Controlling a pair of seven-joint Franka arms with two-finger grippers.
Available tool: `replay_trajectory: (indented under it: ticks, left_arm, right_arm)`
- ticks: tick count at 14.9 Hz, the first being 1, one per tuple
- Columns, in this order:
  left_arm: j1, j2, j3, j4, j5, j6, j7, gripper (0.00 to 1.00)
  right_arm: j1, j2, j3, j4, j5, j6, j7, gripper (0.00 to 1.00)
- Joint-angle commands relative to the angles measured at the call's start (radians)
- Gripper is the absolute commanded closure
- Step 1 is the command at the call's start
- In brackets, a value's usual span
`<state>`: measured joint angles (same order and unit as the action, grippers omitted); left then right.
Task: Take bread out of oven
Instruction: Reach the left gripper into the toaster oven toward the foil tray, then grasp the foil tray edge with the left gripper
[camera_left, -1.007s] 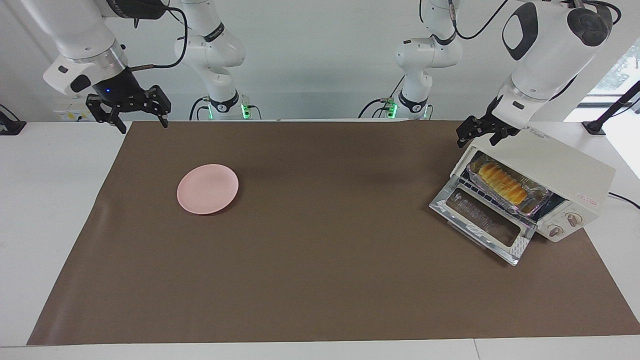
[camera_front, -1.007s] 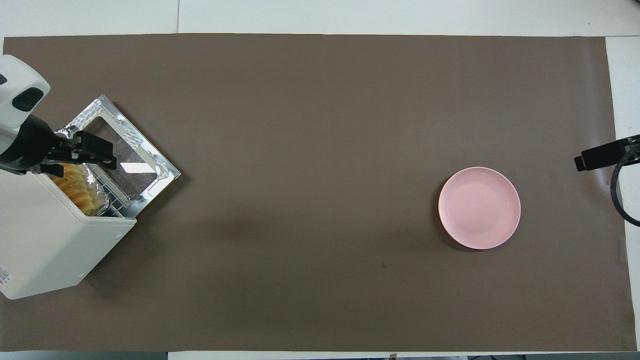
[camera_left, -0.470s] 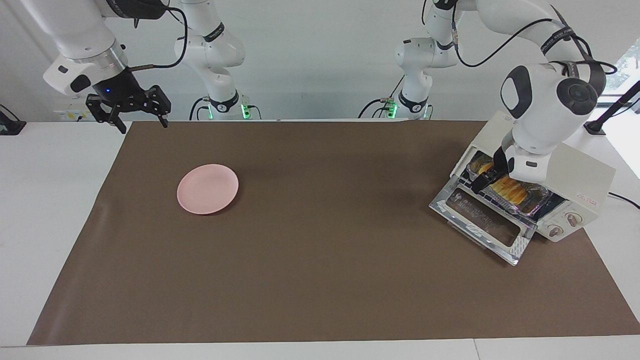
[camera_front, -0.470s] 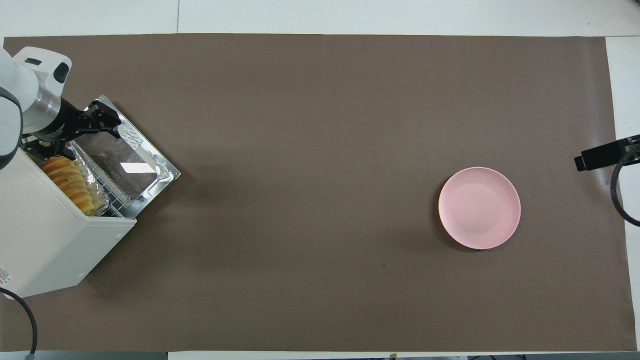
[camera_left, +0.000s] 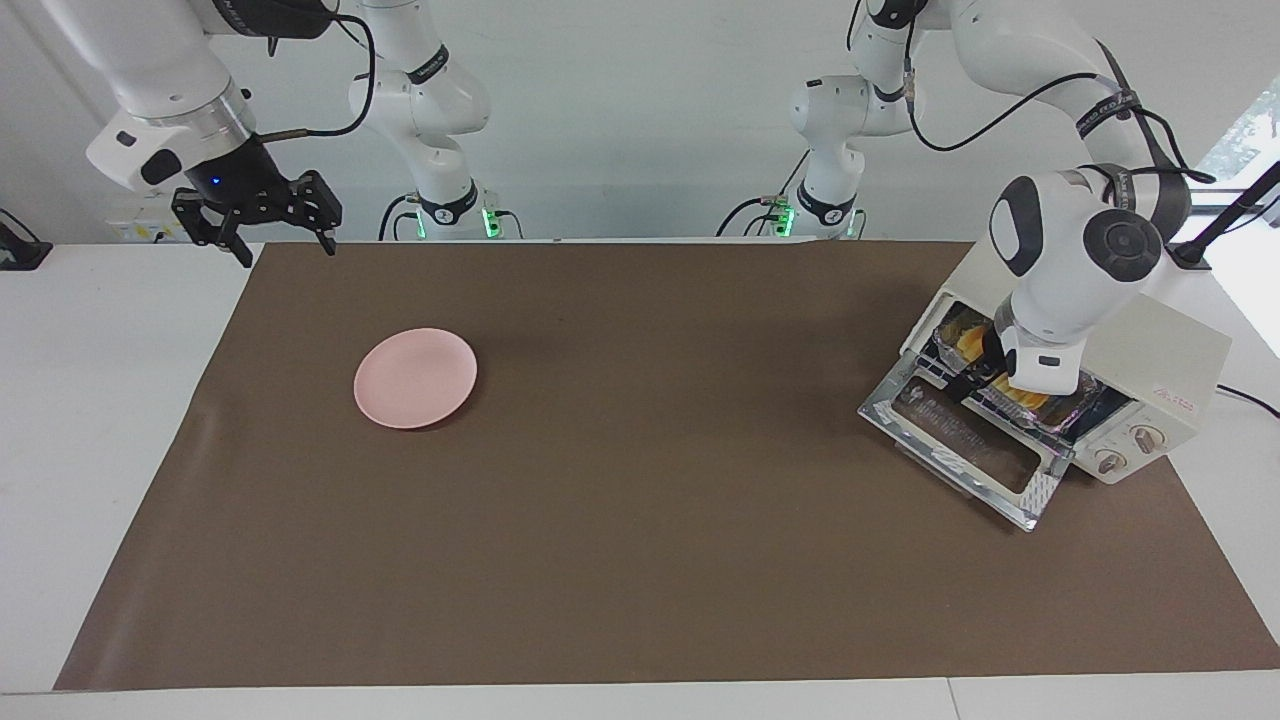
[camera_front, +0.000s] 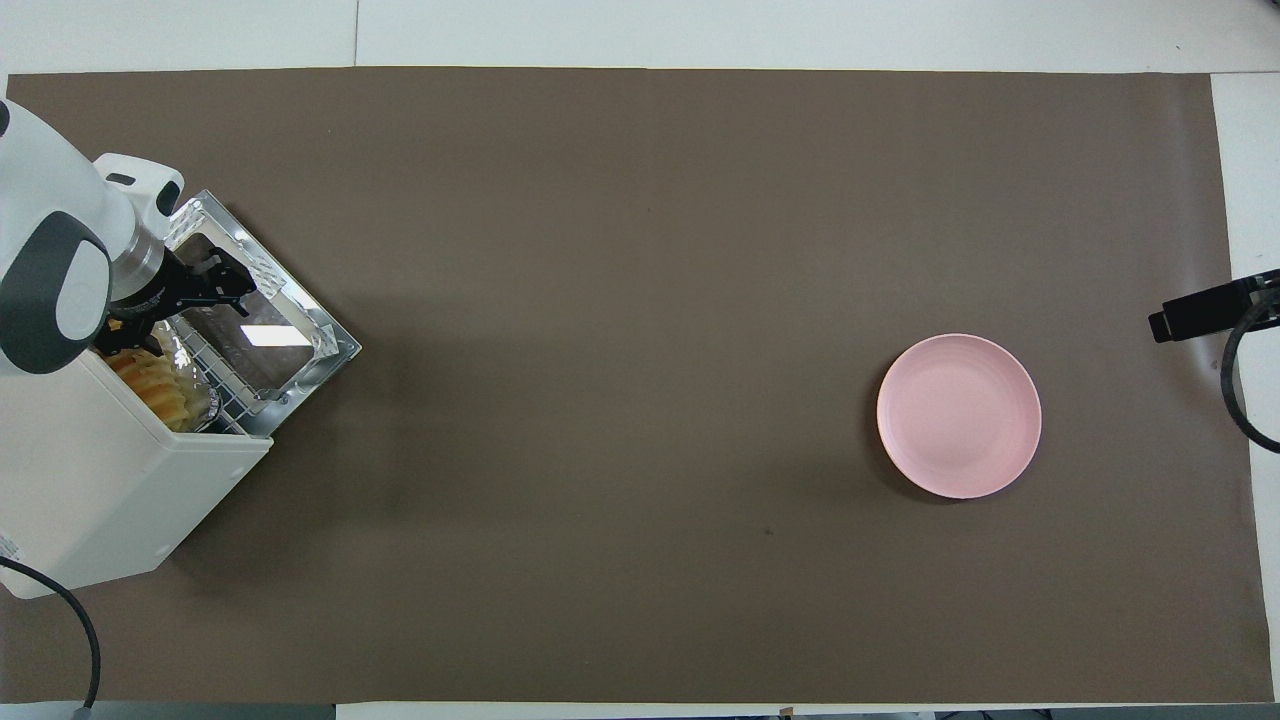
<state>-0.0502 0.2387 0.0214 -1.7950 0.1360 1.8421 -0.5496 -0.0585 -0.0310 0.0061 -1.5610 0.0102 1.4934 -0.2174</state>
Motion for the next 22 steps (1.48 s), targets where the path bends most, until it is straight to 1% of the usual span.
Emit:
replay_trajectory:
  ticks: [1, 2, 3, 4, 5, 7, 9, 11, 12, 14, 15, 16, 18, 19, 21, 22]
  left_arm:
    - [-0.022, -0.026, 0.023, -0.058, 0.024, 0.051, -0.016, 0.23]
    - [-0.022, -0.026, 0.025, -0.069, 0.024, 0.061, -0.015, 0.35]
    - [-0.022, -0.027, 0.025, -0.078, 0.024, 0.066, -0.015, 0.45]
    - [-0.022, -0.032, 0.025, -0.087, 0.024, 0.065, -0.012, 0.55]
    - [-0.022, -0.033, 0.026, -0.096, 0.024, 0.065, -0.009, 0.6]
    - [-0.02, -0.036, 0.026, -0.101, 0.024, 0.056, -0.003, 0.82]
    - [-0.02, -0.038, 0.026, -0.107, 0.024, 0.051, 0.002, 1.0]
    - [-0.023, -0.03, 0.025, -0.087, 0.024, 0.055, 0.005, 1.0]
    - [-0.045, -0.023, 0.019, -0.063, 0.024, 0.062, 0.007, 1.0]
    - [-0.086, 0.022, -0.007, 0.026, -0.002, 0.066, 0.017, 1.0]
    - [-0.088, 0.037, -0.046, 0.079, -0.044, 0.063, 0.014, 1.0]
    - [-0.105, 0.069, -0.078, 0.156, -0.099, 0.049, 0.008, 1.0]
    - [-0.192, 0.106, -0.083, 0.259, -0.125, -0.006, 0.008, 1.0]
    - [-0.23, 0.12, -0.083, 0.284, -0.122, -0.027, 0.007, 1.0]
    - [-0.351, 0.128, -0.083, 0.279, -0.124, -0.018, 0.003, 1.0]
    - [-0.399, 0.146, -0.081, 0.279, -0.124, -0.018, 0.0, 1.0]
  right_arm:
    - [-0.012, -0.023, 0.008, -0.022, 0.01, -0.002, -0.004, 0.0]
    - [-0.012, -0.023, 0.008, -0.022, 0.01, -0.002, -0.005, 0.0]
    - [-0.012, -0.023, 0.008, -0.022, 0.01, -0.004, -0.004, 0.0]
    - [-0.012, -0.023, 0.008, -0.022, 0.01, -0.004, -0.004, 0.0]
    - [-0.012, -0.023, 0.008, -0.022, 0.01, -0.004, -0.005, 0.0]
    - [-0.012, -0.023, 0.008, -0.022, 0.01, -0.004, -0.004, 0.0]
    - [-0.012, -0.023, 0.008, -0.022, 0.01, -0.004, -0.005, 0.0]
    - [-0.012, -0.023, 0.008, -0.022, 0.01, -0.002, -0.004, 0.0]
    - [-0.012, -0.023, 0.008, -0.022, 0.01, -0.004, -0.005, 0.0]
    - [-0.012, -0.023, 0.008, -0.022, 0.01, -0.002, -0.004, 0.0]
    - [-0.012, -0.023, 0.008, -0.022, 0.01, -0.002, -0.004, 0.0]
    - [-0.012, -0.023, 0.008, -0.022, 0.01, -0.002, -0.004, 0.0]
    - [-0.012, -0.023, 0.008, -0.022, 0.01, -0.004, -0.005, 0.0]
    - [-0.012, -0.023, 0.008, -0.022, 0.01, -0.002, -0.004, 0.0]
    - [-0.012, -0.023, 0.008, -0.022, 0.01, -0.002, -0.004, 0.0]
    - [-0.012, -0.023, 0.008, -0.022, 0.01, -0.004, -0.005, 0.0]
